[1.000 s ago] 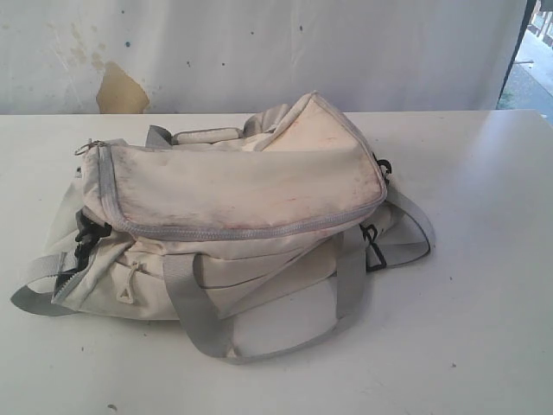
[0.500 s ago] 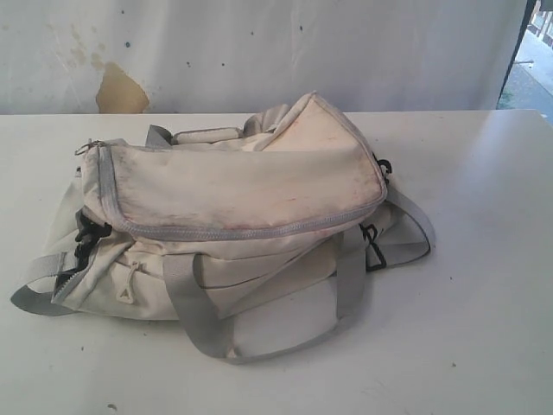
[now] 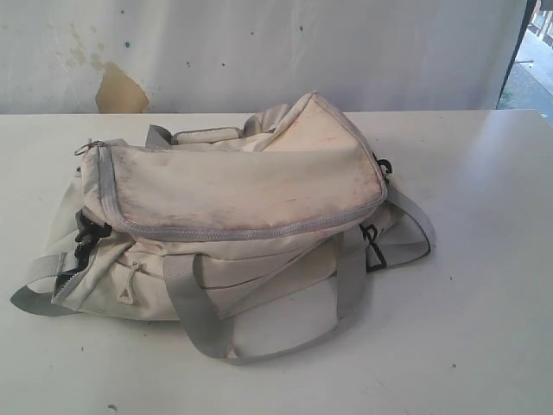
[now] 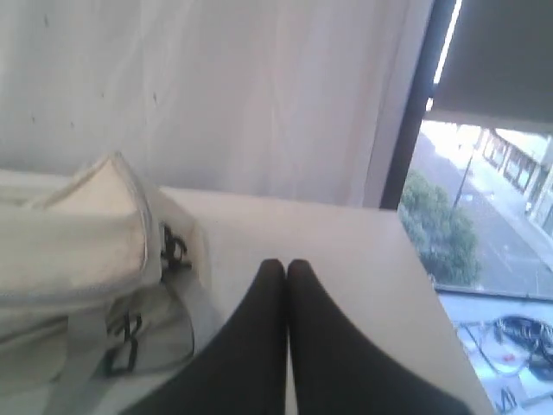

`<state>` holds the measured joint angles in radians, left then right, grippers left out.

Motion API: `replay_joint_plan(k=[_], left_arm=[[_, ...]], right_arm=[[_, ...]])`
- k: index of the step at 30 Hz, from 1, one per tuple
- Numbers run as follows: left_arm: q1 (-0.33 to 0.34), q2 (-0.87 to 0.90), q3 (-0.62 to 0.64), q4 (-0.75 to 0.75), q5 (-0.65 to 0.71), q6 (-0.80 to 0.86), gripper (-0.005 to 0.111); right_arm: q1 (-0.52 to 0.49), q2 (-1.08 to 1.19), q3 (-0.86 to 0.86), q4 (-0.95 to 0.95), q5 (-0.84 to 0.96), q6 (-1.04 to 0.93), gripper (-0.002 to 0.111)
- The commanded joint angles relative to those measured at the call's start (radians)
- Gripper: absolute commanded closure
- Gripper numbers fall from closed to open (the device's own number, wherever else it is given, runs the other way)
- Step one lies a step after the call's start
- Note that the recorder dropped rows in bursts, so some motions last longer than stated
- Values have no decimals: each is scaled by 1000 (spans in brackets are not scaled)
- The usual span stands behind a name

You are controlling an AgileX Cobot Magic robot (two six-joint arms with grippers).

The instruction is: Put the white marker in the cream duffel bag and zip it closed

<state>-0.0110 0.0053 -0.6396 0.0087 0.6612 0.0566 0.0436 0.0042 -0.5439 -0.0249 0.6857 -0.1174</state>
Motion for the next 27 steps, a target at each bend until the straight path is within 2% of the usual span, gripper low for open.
replay_joint_plan(k=[1,6,13,19,21,24,25,27], left_arm=[[-1,-5,80,-9,-210,-46,107],[-1,-5,194,-9,-300,-42,107],[-1,-5,391,-9,-399,-47,107],[-1,-5,559,-9,-526,-71,107],[-1,-5,612,-9,-592,-71,107],[-1,-5,640,-9,-670,-71,107],[-1,-5,640,-9,-625,-71,107],[-1,-5,640,-9,-629,-71,107]], right_arm=[[4,-4,83,-12,-207,14,108],[4,-4,211,-12,-338,14,108],[4,-4,361,-10,-369,18,108],[4,-4,508,-10,-680,16,108],[4,-4,542,-10,-731,16,108],[4,-4,544,-10,-717,16,108],[4,-4,544,-10,-691,16,108],[4,-4,544,-10,-661,16,108]])
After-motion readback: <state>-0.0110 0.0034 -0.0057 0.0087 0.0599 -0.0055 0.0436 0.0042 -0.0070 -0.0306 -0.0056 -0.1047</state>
